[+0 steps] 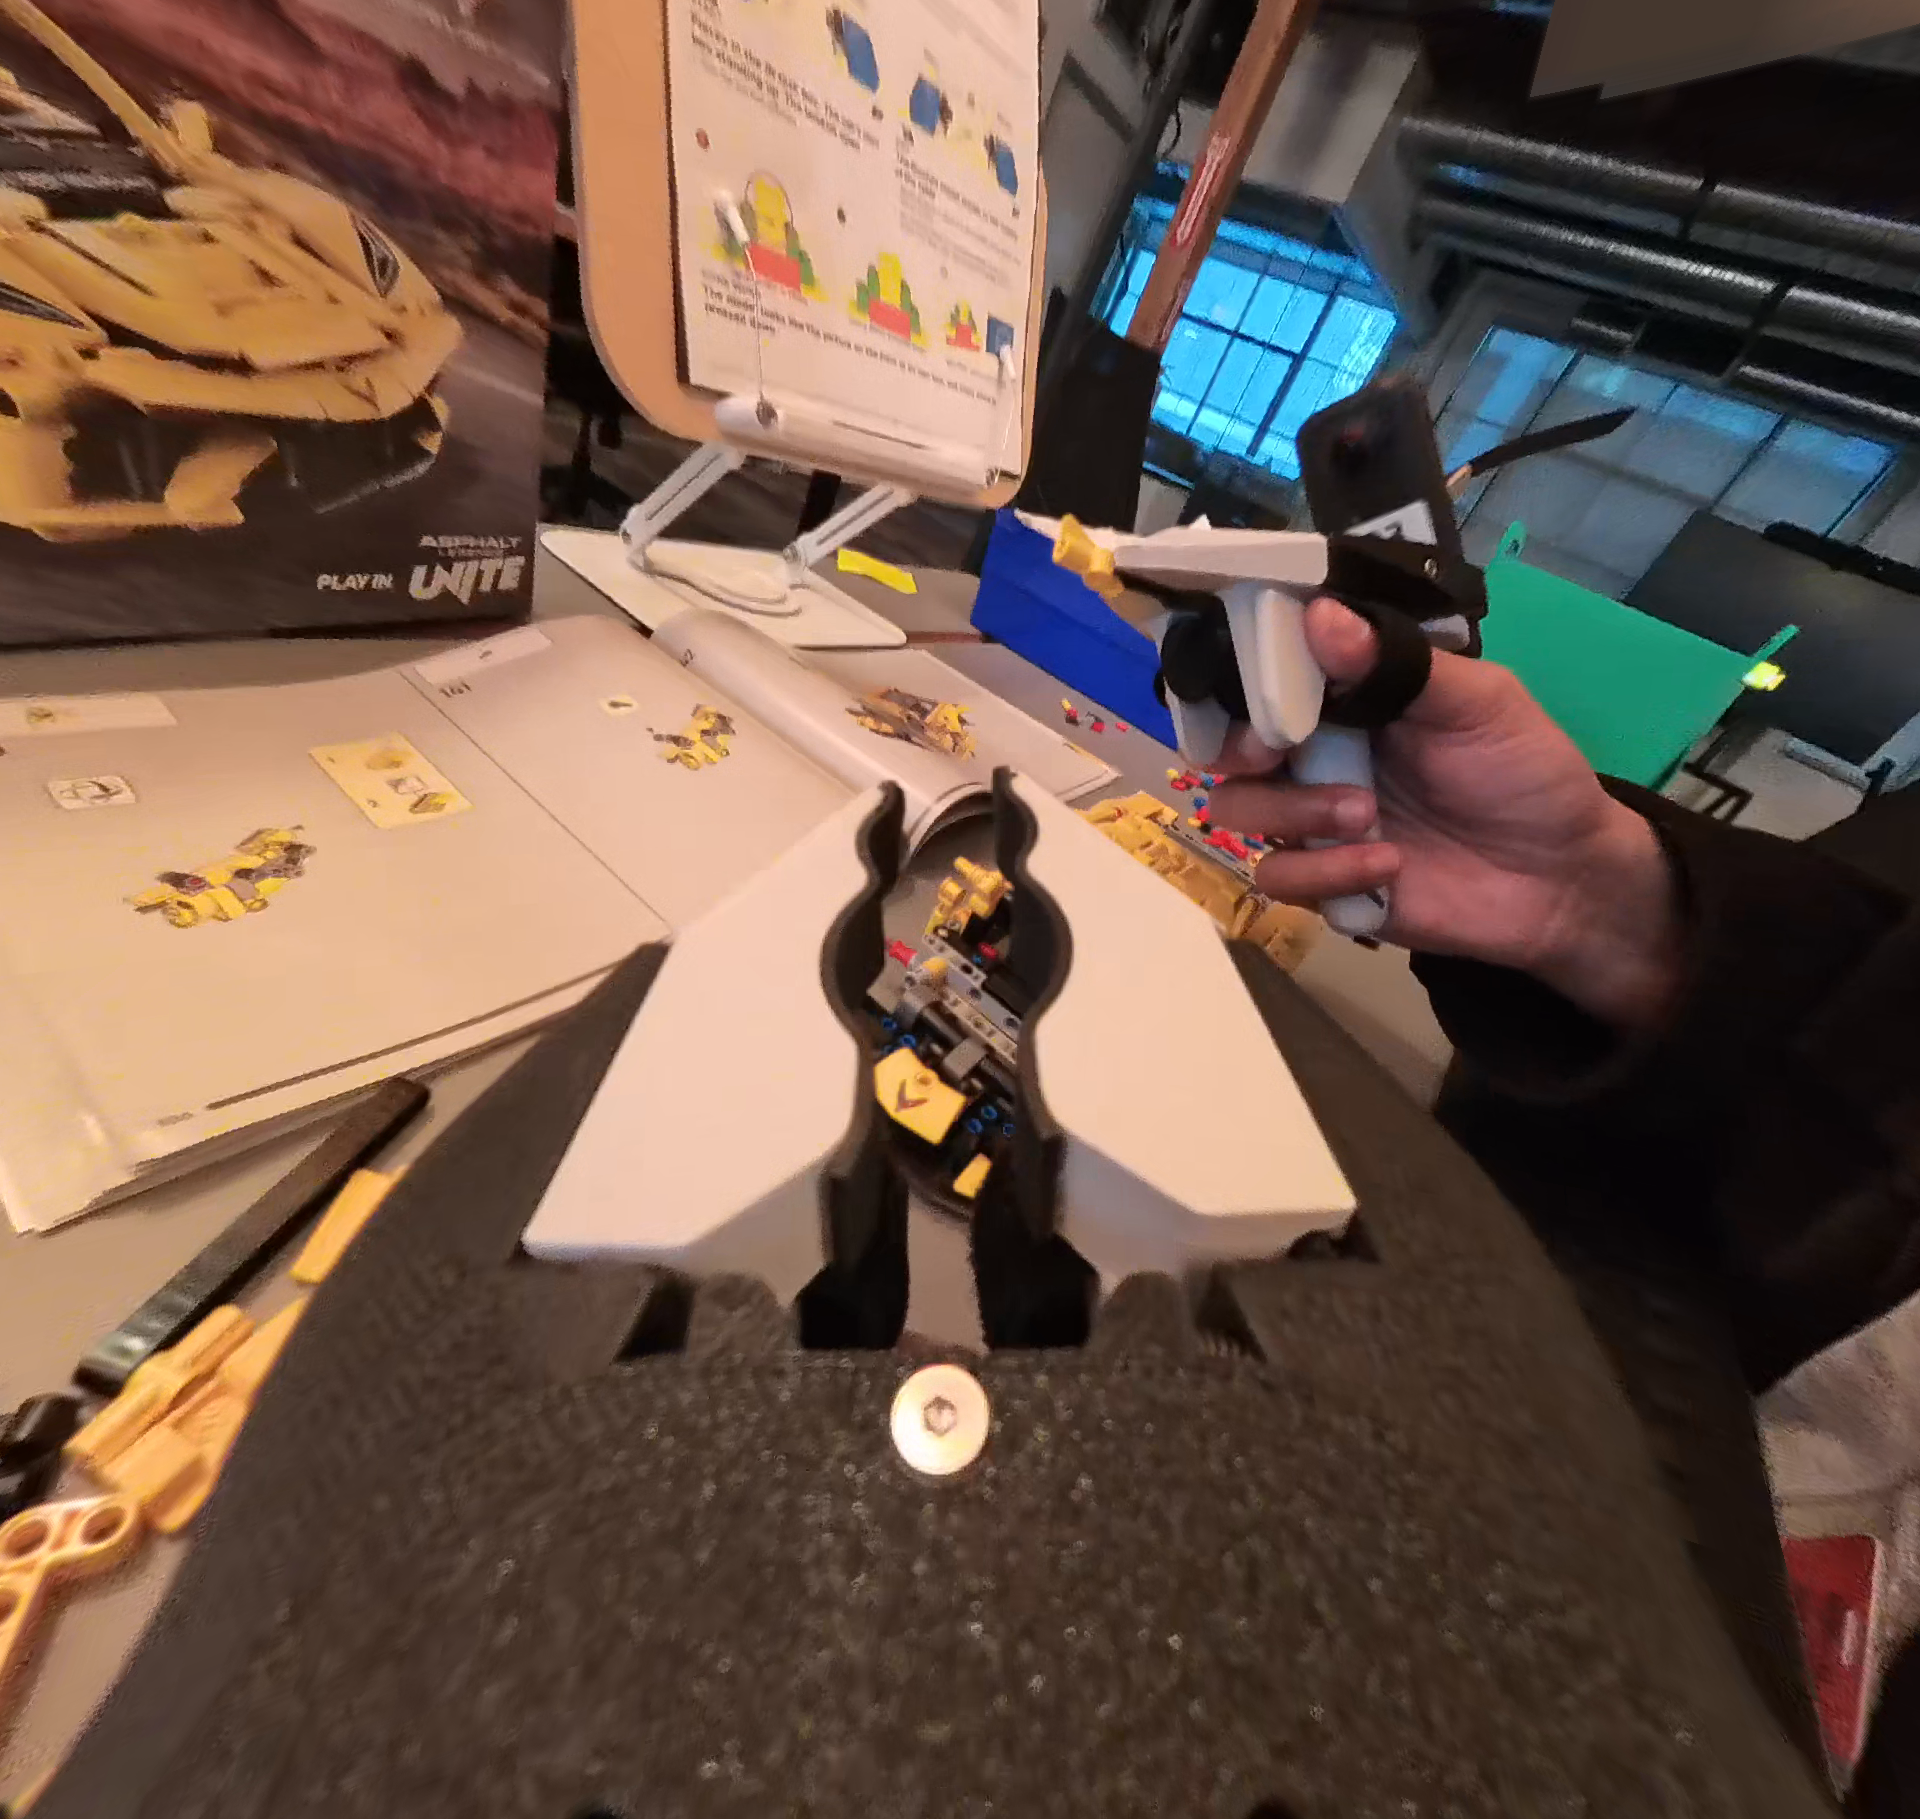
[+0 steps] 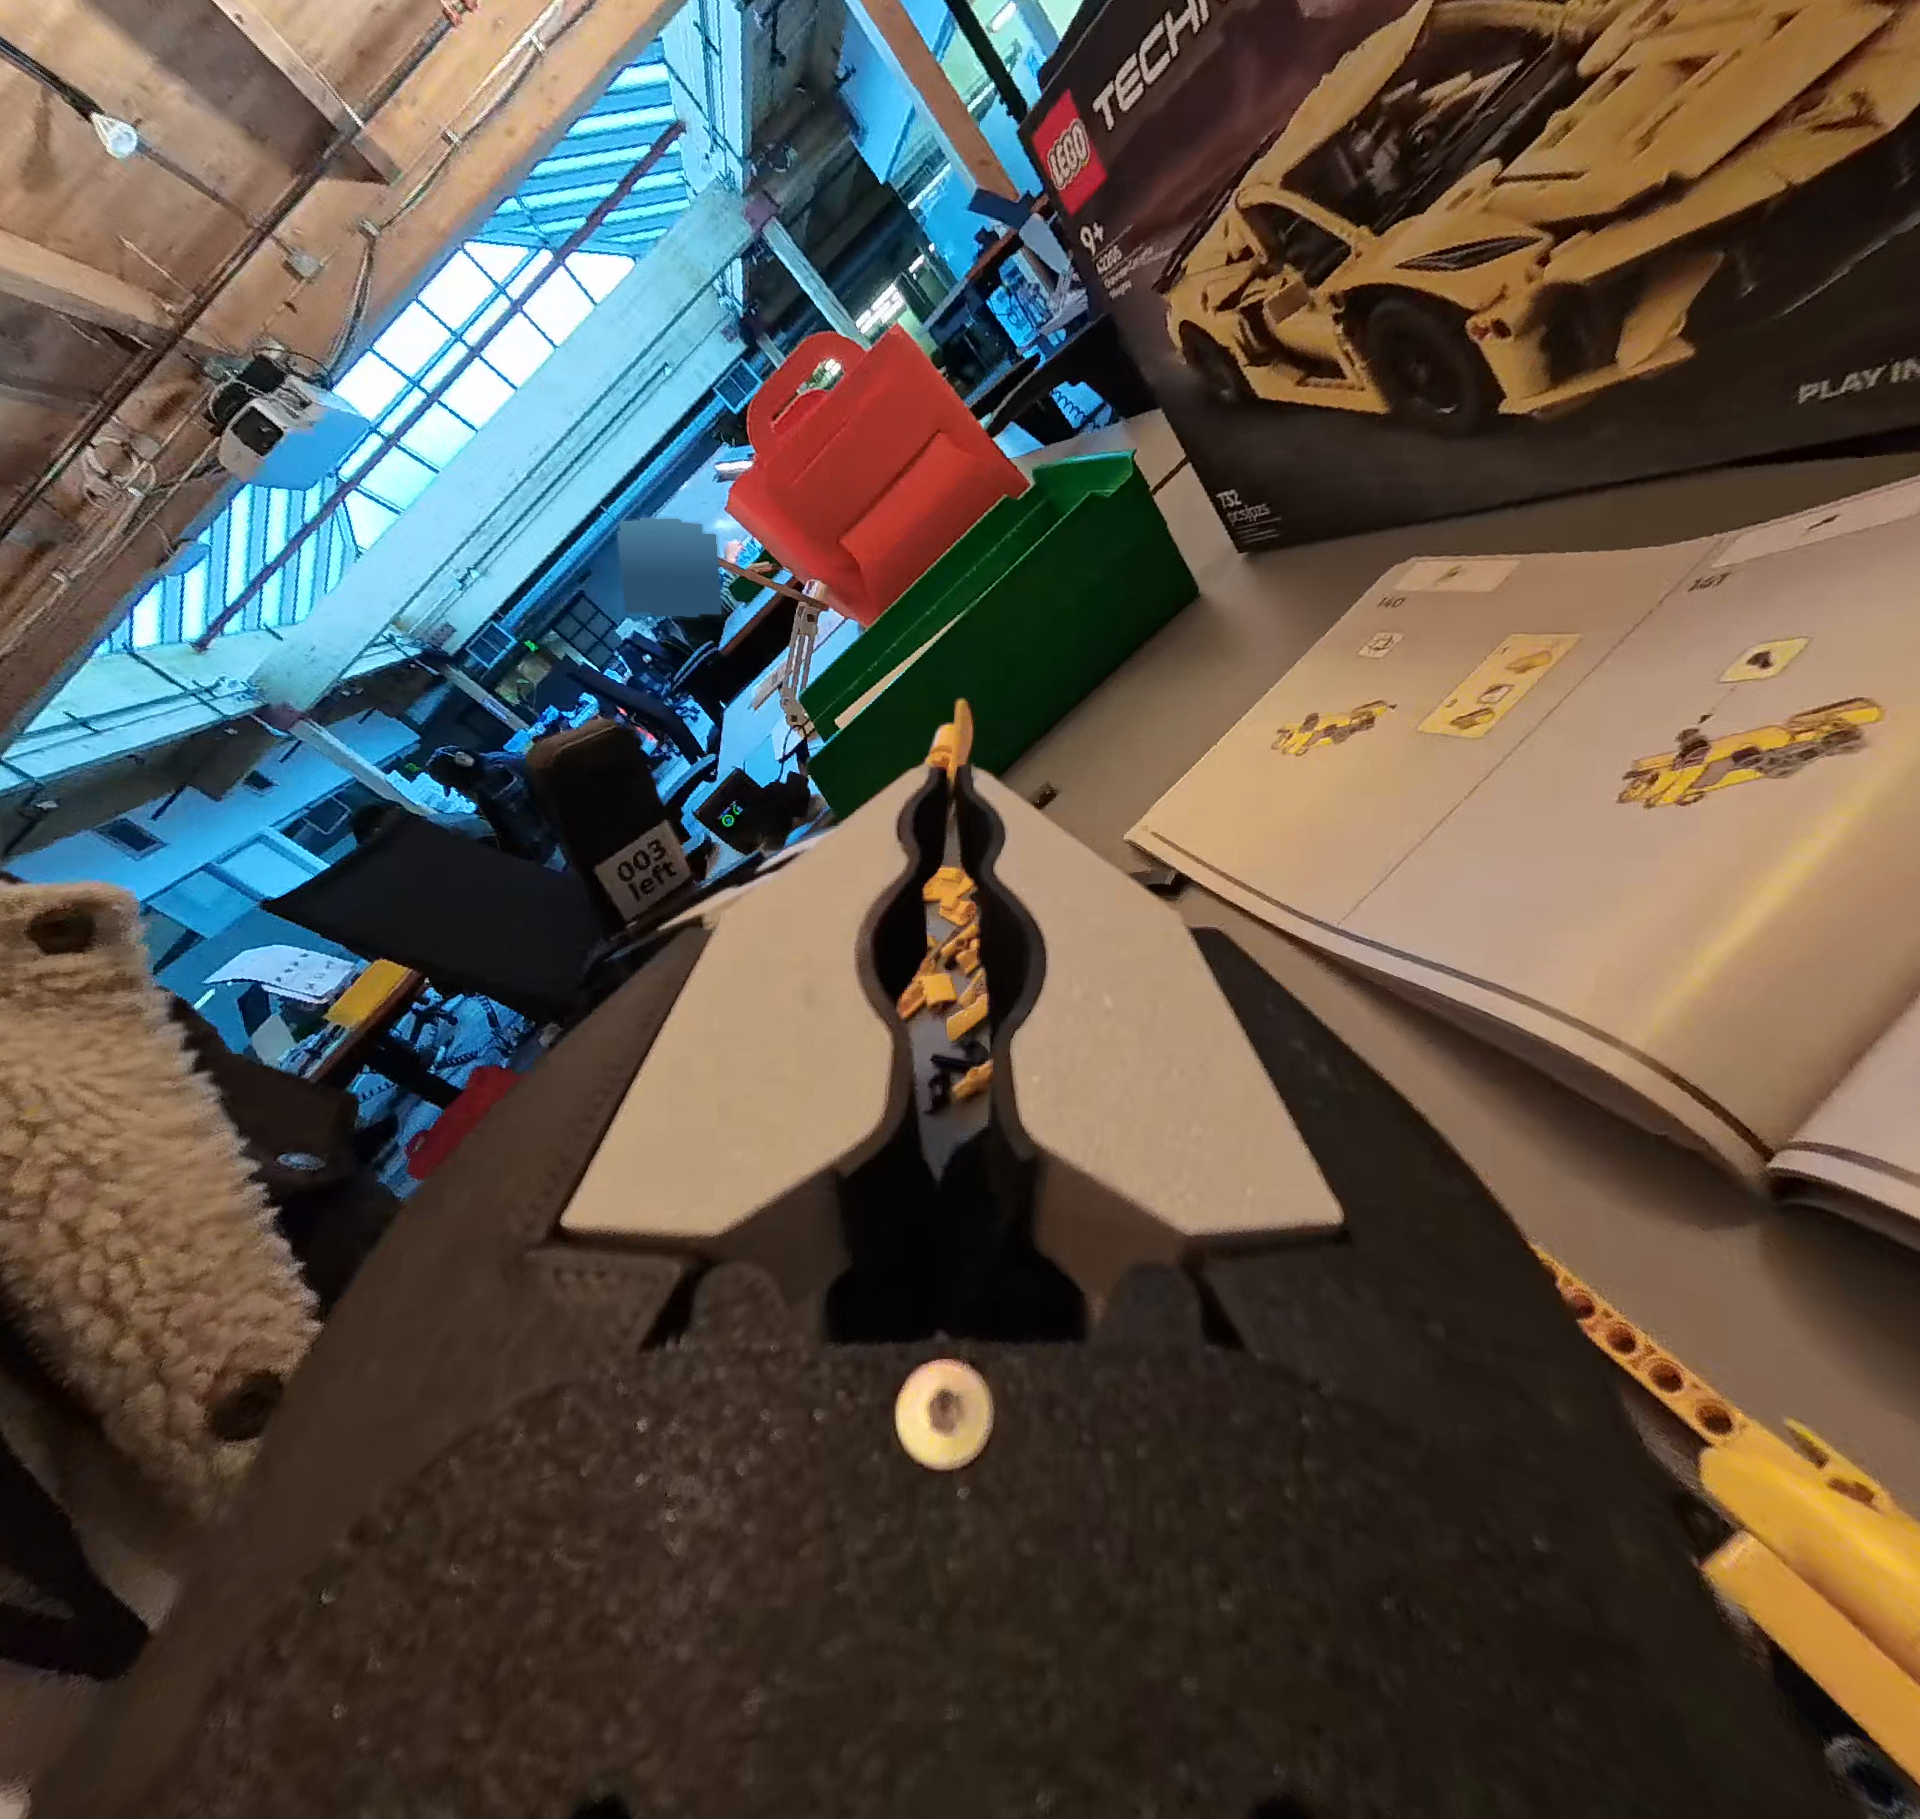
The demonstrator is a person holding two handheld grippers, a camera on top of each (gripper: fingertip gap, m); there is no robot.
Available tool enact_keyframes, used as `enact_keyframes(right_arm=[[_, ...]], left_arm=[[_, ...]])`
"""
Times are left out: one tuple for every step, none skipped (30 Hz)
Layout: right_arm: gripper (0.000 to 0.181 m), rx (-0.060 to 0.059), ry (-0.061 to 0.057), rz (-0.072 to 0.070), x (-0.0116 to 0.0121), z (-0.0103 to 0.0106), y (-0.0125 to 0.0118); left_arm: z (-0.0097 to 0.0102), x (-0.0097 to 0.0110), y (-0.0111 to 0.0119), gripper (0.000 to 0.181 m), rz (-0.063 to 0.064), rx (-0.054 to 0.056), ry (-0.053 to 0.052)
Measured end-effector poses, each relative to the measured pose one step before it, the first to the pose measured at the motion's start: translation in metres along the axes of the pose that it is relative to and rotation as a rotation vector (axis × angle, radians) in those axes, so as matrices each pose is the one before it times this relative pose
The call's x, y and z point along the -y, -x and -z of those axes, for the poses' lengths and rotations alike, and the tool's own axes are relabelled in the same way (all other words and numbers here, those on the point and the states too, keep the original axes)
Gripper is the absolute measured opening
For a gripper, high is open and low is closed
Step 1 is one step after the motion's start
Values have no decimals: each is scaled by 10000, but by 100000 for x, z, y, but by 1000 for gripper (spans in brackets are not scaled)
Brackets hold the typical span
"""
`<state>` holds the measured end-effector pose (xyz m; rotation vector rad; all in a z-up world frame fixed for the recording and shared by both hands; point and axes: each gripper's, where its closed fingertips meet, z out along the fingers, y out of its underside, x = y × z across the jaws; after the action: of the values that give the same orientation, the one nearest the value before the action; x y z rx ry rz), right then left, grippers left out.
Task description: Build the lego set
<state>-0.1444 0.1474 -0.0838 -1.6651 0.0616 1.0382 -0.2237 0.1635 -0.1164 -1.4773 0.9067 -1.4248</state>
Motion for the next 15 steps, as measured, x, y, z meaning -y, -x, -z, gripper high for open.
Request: enact_keyframes(right_arm=[[0, 89, -64, -124, -5, -44, -2], [0, 106, -11, -125, -76, -110, 35], [0, 45, 34, -45, -142, -167, -1], [0, -6, 70, 52, -211, -241, -6], [0, 9, 103, 101, -255, -317, 85], [0, 25, 148, 183, -307, -374, 180], [0, 21, 222, 309, -391, -427, 280], [0, -61, 320, 524, -489, -438, 284], [0, -157, 463, 921, -624, -446, 343], [0, -196, 530, 1267, -648, -395, 425], [0, -118, 436, 1439, -418, -296, 629], [0, -74, 294, 1481, -204, -177, 683], [0, -77, 240, 1475, -141, -80, 552], [0, -72, 146, 1285, -7, 59, 435], [0, -13, -11, 1114, 166, 170, 406]], left_arm=[[50, 44, -66, 17, 113, -137, -71], [-35, -92, -193, 17, 253, -228, 55], [-72, -90, -267, 17, 246, -253, 58], [-74, -74, -267, 17, 146, -212, 31], [-54, -52, -219, 17, 42, -136, 18], [-36, -25, -166, 17, -29, -66, 7], [-22, -46, -113, 17, -73, -16, 15], [-32, -43, -86, 17, -70, -1, 16], [4, 2, -55, 17, -29, 7, -5], [33, 40, -16, 17, 13, 5, -23], [38, -6, -29, 17, 78, -34, -8], [42, -57, -11, 17, 176, -81, 16], [15, -79, -84, 17, 264, -161, 22], [-19, -82, -262, 17, 345, -305, 21], [-36, -76, -423, 17, 410, -405, 37]])
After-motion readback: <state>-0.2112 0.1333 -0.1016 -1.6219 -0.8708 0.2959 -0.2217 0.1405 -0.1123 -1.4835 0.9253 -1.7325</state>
